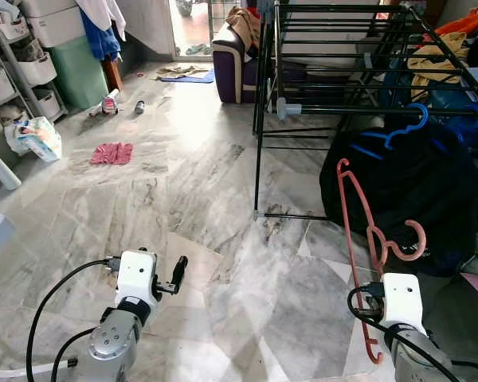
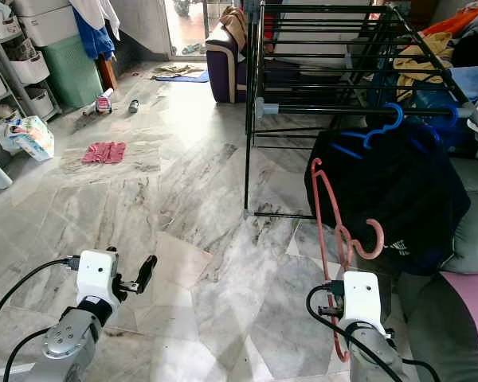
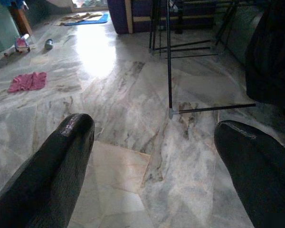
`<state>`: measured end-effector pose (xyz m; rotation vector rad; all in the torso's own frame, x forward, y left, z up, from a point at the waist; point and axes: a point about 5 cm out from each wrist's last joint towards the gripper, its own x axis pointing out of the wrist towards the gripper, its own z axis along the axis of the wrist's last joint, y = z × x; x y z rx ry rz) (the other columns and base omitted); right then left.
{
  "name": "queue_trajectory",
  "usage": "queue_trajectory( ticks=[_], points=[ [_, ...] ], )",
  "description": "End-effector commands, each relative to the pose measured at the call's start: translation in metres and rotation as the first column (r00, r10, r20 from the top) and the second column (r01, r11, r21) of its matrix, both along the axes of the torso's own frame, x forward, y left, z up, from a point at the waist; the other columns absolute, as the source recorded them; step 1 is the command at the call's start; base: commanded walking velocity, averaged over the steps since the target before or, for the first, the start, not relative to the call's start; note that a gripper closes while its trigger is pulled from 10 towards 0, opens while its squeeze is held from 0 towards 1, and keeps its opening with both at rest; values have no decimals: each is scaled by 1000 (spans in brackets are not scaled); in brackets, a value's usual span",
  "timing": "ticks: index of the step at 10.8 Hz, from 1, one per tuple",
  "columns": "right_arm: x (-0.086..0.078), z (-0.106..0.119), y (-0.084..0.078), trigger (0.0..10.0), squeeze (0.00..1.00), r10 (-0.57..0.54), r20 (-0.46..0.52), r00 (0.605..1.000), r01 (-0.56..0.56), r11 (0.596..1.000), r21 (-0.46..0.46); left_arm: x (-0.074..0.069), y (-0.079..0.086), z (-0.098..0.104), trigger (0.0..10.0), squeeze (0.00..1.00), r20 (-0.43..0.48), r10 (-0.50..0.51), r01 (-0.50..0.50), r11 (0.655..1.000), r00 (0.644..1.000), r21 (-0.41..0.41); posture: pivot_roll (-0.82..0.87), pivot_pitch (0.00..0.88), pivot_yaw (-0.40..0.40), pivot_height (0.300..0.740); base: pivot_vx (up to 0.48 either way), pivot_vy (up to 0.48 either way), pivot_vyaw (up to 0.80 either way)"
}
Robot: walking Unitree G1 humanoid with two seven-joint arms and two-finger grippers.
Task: Hang hanger
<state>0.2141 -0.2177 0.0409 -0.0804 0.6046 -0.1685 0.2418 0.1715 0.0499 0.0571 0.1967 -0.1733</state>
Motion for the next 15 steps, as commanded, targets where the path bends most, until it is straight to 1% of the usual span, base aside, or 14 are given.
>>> queue_trajectory(
  ticks=[1, 2, 3, 4, 5, 8, 11, 13, 15],
  points=[
    [16, 19, 9, 10000, 0, 60, 193, 979, -66, 998, 21, 3, -7, 6, 10000, 0, 56, 27, -25, 999, 998, -30, -10, 21, -17, 740, 0, 0, 0],
    [17, 21, 11, 10000, 0, 60, 216, 975, -69, 997, 34, 3, -6, 7, 10000, 0, 57, 30, -29, 999, 998, -27, -10, 19, -15, 740, 0, 0, 0],
    [17, 21, 11, 10000, 0, 54, 218, 974, -63, 997, 37, 3, -6, 8, 10000, 0, 59, 29, -28, 999, 998, -20, -6, 19, -16, 740, 0, 0, 0],
    [18, 21, 11, 10000, 0, 48, 219, 974, -58, 997, 41, 3, -7, 7, 10000, 0, 57, 31, -29, 999, 998, -27, -4, 17, -16, 740, 0, 0, 0],
    [19, 20, 13, 10000, 0, 60, 218, 974, -69, 997, 37, 3, -6, 8, 10000, 0, 56, 38, -37, 999, 998, -17, -1, 17, -17, 740, 0, 0, 0],
    [19, 19, 11, 10000, 0, 63, 213, 975, -71, 997, 31, 3, -5, 8, 10000, 0, 63, 43, -43, 999, 997, 0, 1, 16, -17, 740, 0, 0, 0],
    [19, 19, 12, 10000, 0, 63, 211, 975, -71, 997, 33, 4, -6, 8, 10000, 0, 67, 46, -47, 999, 997, 4, -1, 15, -18, 740, 0, 0, 0],
    [19, 18, 11, 10000, 0, 65, 193, 979, -66, 998, -3, 4, -5, 7, 10000, 0, 64, 42, -43, 999, 997, 7, 7, 19, -10, 740, 0, 0, 0],
    [19, 18, 11, 10000, 0, 65, 193, 979, -66, 998, -3, 4, -5, 7, 10000, 0, 64, 42, -43, 999, 997, 7, 7, 19, -10, 740, 0, 0, 0]
  ],
)
